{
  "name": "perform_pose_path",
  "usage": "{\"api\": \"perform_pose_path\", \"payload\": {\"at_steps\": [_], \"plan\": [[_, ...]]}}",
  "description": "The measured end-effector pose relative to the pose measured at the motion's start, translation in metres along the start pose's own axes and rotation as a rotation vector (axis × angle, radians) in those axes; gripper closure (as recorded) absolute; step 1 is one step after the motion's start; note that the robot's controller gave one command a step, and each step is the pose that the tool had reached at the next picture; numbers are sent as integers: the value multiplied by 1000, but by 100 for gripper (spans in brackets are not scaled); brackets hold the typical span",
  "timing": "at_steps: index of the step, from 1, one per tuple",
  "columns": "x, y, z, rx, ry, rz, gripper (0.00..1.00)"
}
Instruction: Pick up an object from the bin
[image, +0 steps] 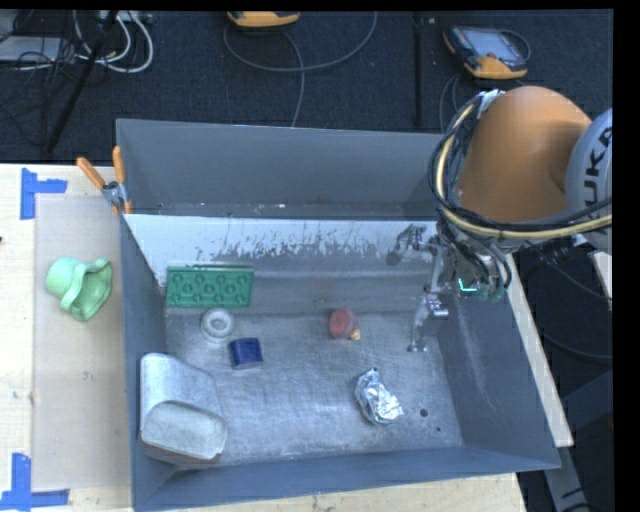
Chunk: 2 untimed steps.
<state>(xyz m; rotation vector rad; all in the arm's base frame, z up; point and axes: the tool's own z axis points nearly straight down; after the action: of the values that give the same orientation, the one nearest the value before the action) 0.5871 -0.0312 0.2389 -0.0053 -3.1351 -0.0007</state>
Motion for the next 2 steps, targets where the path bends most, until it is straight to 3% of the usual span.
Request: {"api": "perform_pose_path", "payload": {"at_steps": [1,2], "plan": [[82,8,170,-2,-11,305,0],[91,-14,140,-1,-6,495,0]]}}
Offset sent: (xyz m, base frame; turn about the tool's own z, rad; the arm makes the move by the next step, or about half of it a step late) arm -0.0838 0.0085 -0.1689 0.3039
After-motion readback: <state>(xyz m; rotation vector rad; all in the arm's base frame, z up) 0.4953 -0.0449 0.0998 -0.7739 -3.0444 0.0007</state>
